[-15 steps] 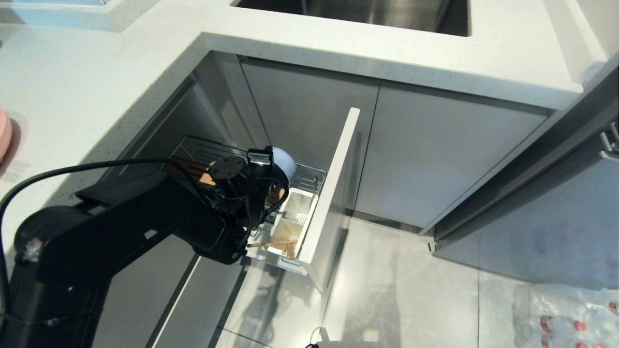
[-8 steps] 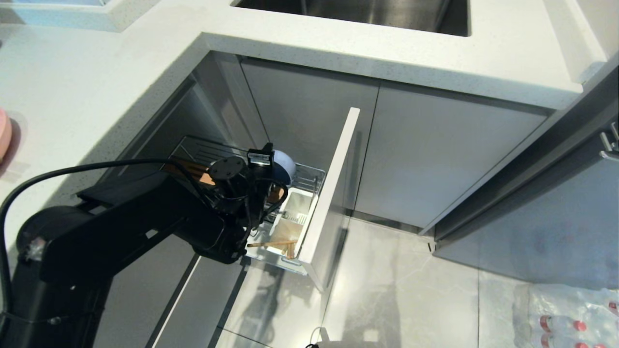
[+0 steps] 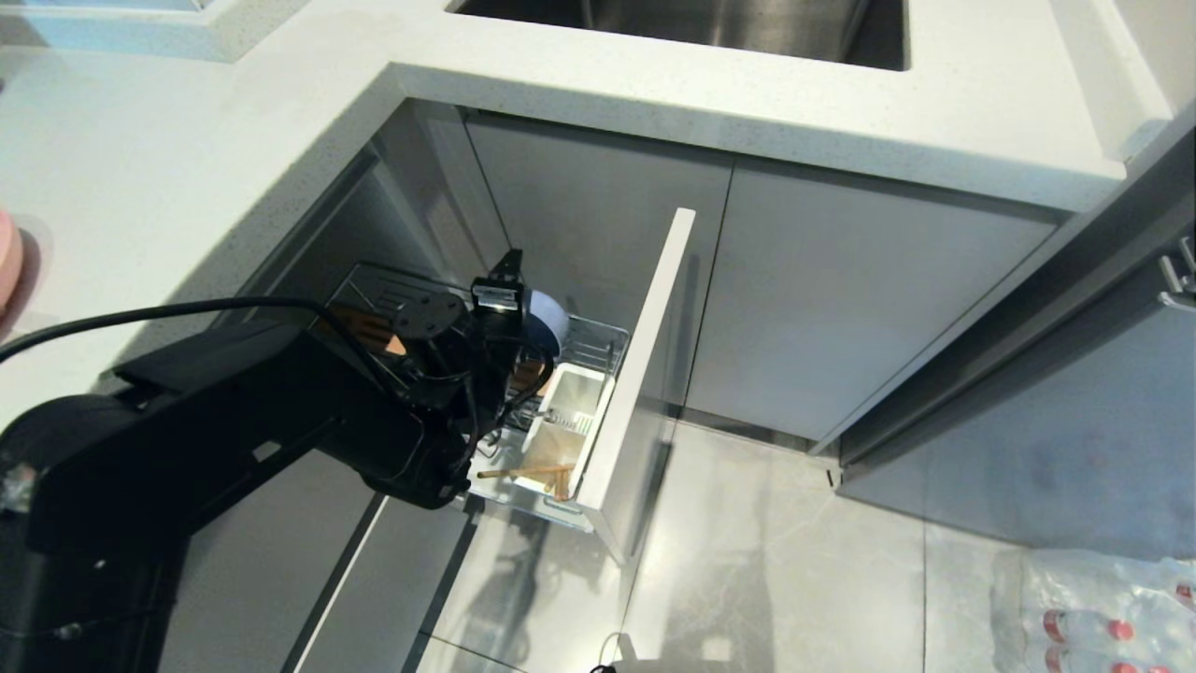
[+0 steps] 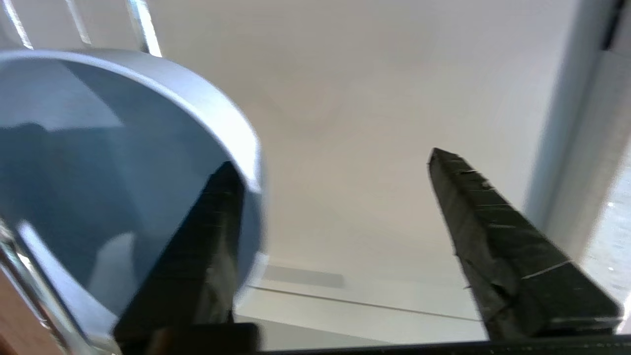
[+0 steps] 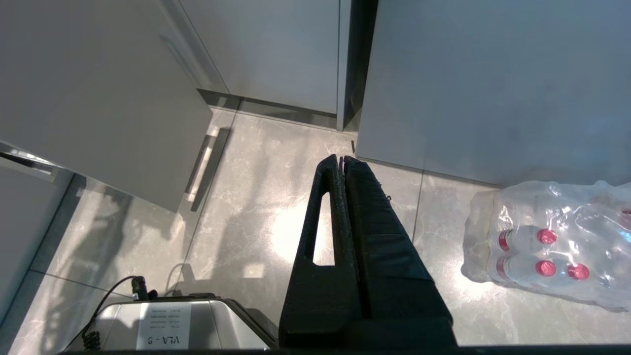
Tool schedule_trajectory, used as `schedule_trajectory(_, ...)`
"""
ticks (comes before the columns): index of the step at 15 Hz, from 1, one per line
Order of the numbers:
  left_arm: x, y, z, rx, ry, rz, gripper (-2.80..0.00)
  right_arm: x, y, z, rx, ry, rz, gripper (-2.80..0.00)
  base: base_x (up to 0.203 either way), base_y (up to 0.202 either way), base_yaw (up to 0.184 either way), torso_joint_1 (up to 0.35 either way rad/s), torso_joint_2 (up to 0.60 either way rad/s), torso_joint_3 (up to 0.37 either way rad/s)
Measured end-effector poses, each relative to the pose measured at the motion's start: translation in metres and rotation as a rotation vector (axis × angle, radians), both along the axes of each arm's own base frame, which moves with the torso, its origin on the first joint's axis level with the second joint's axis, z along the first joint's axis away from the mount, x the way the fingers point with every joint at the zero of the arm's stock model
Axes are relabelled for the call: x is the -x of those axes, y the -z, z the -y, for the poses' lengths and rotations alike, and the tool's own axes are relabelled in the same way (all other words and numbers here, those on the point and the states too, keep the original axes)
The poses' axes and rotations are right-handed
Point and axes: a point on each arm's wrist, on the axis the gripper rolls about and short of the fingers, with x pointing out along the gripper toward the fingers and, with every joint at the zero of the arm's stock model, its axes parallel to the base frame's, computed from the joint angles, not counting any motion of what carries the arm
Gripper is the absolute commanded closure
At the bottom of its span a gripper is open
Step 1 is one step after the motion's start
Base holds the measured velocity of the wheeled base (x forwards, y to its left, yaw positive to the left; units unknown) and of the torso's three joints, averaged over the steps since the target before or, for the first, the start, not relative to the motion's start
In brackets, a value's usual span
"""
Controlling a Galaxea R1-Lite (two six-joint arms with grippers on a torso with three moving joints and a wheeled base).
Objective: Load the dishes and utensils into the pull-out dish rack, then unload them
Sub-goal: Pick up the bowl and place it in the cupboard, then pick up the chopsticks and place it in the cupboard
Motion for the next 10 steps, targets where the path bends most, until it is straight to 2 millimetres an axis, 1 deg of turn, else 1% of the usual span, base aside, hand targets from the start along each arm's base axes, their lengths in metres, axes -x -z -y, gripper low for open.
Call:
schedule_trajectory(3, 0.013, -0.008, 0.002, -0.014, 0.009, -0.032, -2.80, 0.000, 0.000, 0.000, 0.000, 0.000, 0.000, 0.00, 0.000, 0.000, 0.000, 0.000, 0.00, 0.000)
schedule_trajectory(5, 0.020, -0.009, 0.003, -0.047, 0.000, -0.118, -2.80, 0.000, 0.000, 0.000, 0.000, 0.000, 0.000, 0.00, 0.000, 0.000, 0.000, 0.000, 0.00, 0.000)
schedule_trajectory(7, 0.029, -0.017, 0.004, -0.068, -0.027, -0.177, -2.80, 0.000, 0.000, 0.000, 0.000, 0.000, 0.000, 0.00, 0.000, 0.000, 0.000, 0.000, 0.00, 0.000)
schedule_trajectory(8, 0.034, -0.022, 0.004, -0.073, -0.038, -0.193, 0.00, 0.000, 0.000, 0.000, 0.000, 0.000, 0.000, 0.00, 0.000, 0.000, 0.000, 0.000, 0.00, 0.000)
schedule_trajectory(10, 0.046, -0.037, 0.002, -0.074, -0.048, -0.193, 0.00, 0.000, 0.000, 0.000, 0.000, 0.001, 0.000, 0.00, 0.000, 0.000, 0.000, 0.000, 0.00, 0.000)
